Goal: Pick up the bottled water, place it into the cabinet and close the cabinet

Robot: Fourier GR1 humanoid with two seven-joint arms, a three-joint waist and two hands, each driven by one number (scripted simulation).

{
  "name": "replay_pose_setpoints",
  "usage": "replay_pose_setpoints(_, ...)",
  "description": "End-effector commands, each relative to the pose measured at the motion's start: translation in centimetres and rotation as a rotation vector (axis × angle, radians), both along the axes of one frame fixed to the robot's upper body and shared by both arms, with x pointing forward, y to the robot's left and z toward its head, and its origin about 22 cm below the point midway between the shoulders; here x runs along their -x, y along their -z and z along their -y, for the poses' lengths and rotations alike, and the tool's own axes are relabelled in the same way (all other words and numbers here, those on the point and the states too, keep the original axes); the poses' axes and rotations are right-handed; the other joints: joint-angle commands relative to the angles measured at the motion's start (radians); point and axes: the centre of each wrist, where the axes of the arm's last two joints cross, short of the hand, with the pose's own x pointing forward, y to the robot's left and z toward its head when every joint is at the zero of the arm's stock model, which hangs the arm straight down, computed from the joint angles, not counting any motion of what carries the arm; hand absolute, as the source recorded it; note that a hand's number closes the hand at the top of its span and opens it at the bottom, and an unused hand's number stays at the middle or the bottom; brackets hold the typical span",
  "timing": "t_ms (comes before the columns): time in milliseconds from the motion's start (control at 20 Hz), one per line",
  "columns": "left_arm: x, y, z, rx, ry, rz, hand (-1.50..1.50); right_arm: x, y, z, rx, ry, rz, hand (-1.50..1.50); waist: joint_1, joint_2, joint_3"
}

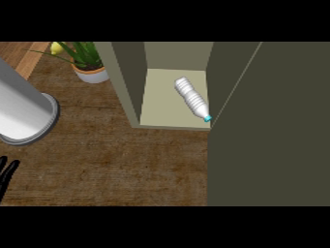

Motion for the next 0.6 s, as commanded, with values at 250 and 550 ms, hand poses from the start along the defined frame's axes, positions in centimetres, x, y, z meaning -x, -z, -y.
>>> replay_pose_setpoints(250, 1.2, -0.2, -2.0, 0.003, -0.001, -0.033, -1.50, 0.8, -5.1, -4.0, 0.137, -0.024, 0.172, 1.50, 0.015, 0.002, -0.002)
replay_pose_setpoints(550, 1.5, -1.0, -3.0, -0.023, 0.019, -0.015, -1.50, -0.9, -4.9, -5.9, 0.107, -0.024, 0.133, 1.50, 0.038, -0.005, -0.003)
